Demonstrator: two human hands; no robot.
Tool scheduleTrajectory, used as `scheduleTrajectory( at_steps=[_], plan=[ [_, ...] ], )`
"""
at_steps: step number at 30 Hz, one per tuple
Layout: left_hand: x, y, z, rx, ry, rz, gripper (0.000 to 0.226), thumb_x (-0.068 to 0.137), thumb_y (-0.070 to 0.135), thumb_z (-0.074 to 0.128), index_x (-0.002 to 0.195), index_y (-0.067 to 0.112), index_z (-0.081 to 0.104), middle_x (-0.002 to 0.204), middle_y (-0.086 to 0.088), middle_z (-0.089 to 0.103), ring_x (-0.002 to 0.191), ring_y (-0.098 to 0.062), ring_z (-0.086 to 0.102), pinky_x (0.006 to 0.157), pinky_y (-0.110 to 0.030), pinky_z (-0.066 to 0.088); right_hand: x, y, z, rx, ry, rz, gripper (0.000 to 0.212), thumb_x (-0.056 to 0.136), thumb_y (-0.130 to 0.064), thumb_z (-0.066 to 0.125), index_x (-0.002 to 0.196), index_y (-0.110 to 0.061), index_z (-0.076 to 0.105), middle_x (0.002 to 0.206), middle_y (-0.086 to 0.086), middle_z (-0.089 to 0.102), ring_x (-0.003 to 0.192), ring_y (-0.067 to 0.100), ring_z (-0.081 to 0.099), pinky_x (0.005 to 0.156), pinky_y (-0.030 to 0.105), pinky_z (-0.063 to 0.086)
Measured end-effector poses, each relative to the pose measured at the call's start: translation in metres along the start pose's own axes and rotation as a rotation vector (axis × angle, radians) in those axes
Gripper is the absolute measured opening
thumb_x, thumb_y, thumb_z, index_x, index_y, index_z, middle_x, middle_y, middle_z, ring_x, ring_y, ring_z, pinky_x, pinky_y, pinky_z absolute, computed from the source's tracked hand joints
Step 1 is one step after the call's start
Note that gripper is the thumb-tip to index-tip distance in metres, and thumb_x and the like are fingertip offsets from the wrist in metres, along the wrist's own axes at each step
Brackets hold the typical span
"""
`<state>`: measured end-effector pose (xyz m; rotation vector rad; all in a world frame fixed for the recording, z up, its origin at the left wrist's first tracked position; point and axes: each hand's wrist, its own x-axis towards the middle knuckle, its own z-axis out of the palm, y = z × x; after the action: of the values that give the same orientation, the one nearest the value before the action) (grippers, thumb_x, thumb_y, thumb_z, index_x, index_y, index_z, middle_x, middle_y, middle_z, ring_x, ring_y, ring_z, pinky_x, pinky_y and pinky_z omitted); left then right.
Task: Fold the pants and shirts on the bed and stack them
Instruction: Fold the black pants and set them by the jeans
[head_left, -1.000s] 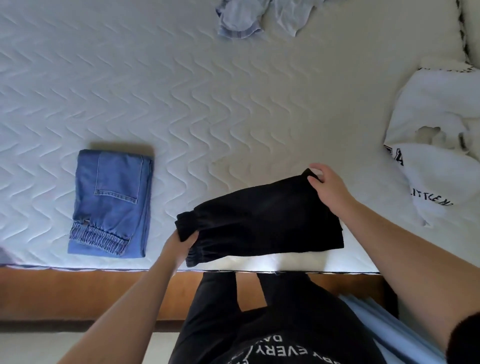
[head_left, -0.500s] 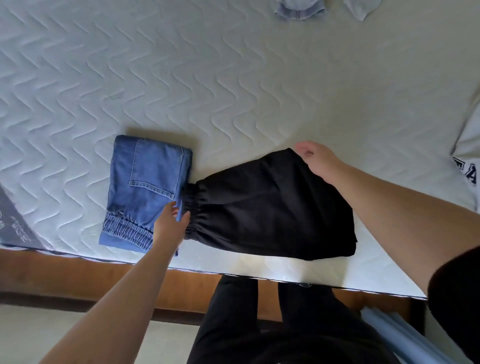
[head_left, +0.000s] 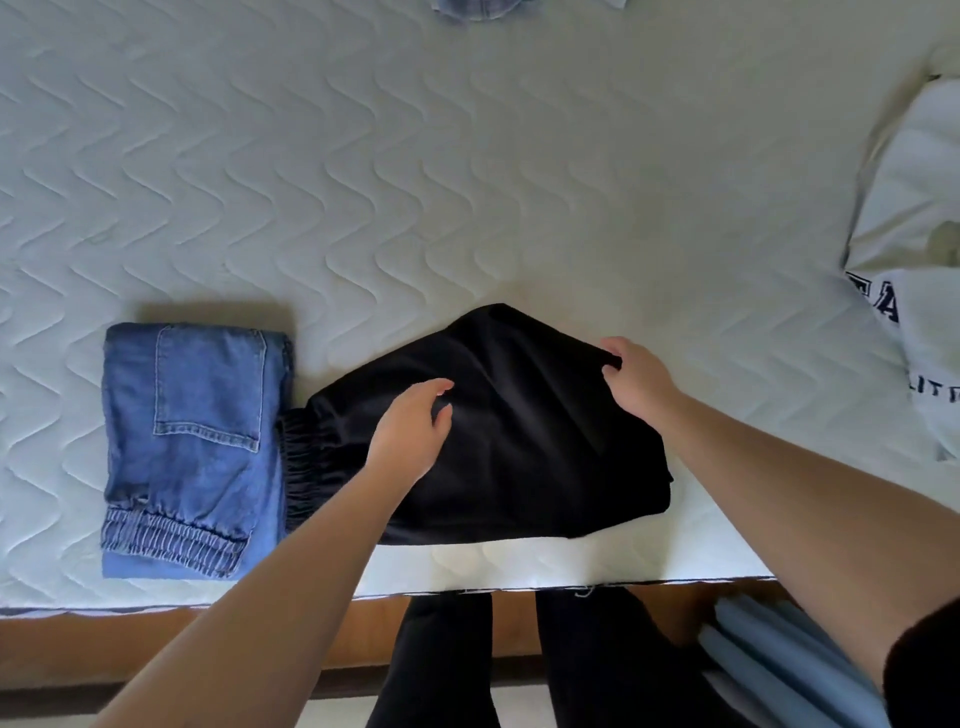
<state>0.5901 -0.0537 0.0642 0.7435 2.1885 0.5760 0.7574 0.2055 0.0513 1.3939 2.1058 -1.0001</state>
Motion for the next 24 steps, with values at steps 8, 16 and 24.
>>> scheduleTrajectory(
  at_steps=[8, 16, 24],
  plan=[
    [0.085, 0.055, 0.047, 0.406, -0.019, 0.334, 0.046, 0.101, 0.021, 0.049, 0.147, 0.021, 0.044, 0.154, -0.004, 0.039, 0.143, -0.023, 0.033, 0.117, -0.039, 0.026, 0.014, 0.043, 0.029, -0.129, 0.056, 0.124, 0.068, 0.091, -0.053, 0.059, 0.146, -0.022, 0.036, 0.139, 0.012, 0.046, 0.126, 0.033, 0.046, 0.099, 0.045, 0.043],
    [0.149, 0.083, 0.065, 0.677, -0.075, 0.303, 0.047, 0.096, 0.043, 0.057, 0.139, 0.027, 0.048, 0.139, -0.001, 0.054, 0.133, -0.026, 0.044, 0.118, -0.047, 0.018, 0.04, 0.046, 0.034, 0.615, 0.15, 0.356, 0.071, 0.085, -0.039, 0.072, 0.143, -0.02, 0.035, 0.114, 0.006, 0.06, 0.097, 0.025, 0.062, 0.079, 0.034, 0.05],
    [0.184, 0.092, 0.058, 0.83, -0.196, 0.271, 0.034, 0.094, 0.04, 0.059, 0.125, 0.027, 0.058, 0.121, -0.002, 0.057, 0.119, -0.027, 0.049, 0.109, -0.05, 0.026, 0.06, 0.047, -0.003, 1.372, 0.048, 0.475, 0.029, 0.093, -0.011, 0.06, 0.121, -0.019, 0.06, 0.096, 0.001, 0.068, 0.084, 0.012, 0.067, 0.068, 0.025, 0.052]
  ],
)
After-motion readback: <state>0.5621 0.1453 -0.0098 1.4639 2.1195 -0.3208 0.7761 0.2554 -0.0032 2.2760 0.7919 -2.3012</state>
